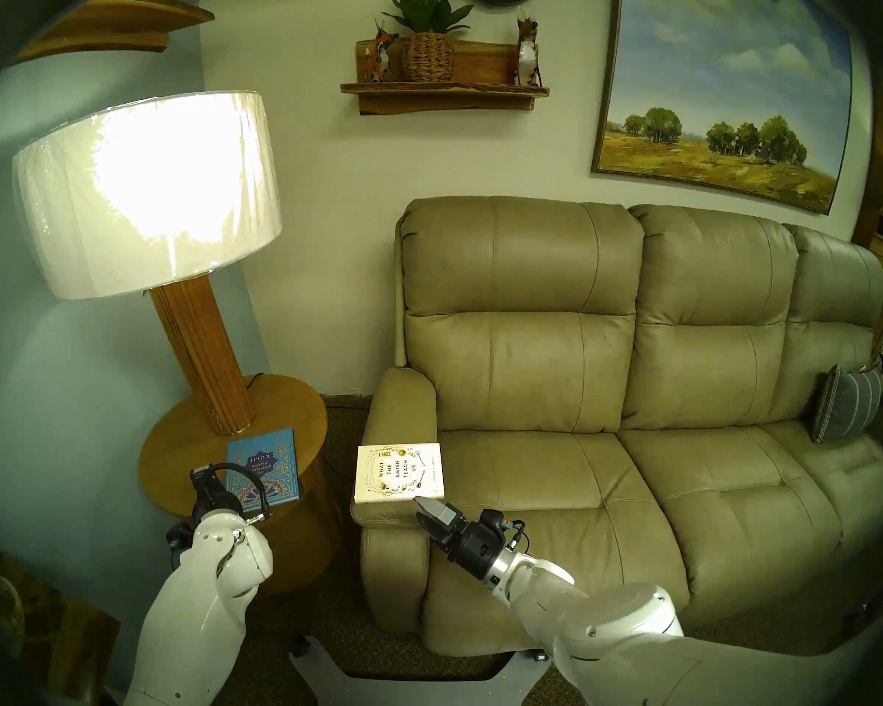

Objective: Move books from sofa to side table

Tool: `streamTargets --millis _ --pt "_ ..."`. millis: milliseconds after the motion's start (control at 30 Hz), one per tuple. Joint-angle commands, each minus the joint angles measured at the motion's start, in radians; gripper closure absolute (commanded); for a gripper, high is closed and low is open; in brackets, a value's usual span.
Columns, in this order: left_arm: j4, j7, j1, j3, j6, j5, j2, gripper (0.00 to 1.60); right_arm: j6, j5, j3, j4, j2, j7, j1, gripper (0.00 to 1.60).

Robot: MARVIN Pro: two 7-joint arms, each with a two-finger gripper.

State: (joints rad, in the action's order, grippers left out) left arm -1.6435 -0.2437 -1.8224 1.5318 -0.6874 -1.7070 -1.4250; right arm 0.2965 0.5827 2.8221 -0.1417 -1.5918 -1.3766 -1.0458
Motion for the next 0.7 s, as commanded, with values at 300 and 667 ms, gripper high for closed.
streamTargets --millis 300,667 --pt "-0.014 0.265 -0.088 -0.007 0.046 0.018 -0.017 0.0 -0.025 -0.017 0.028 -0.035 0.002 0.119 0.027 0.0" --pt "0.015 0.413 -0.086 0.005 0.093 -0.023 -0.038 0.0 -0.069 -0.02 0.036 -0.041 -0.054 0.293 0.078 0.0"
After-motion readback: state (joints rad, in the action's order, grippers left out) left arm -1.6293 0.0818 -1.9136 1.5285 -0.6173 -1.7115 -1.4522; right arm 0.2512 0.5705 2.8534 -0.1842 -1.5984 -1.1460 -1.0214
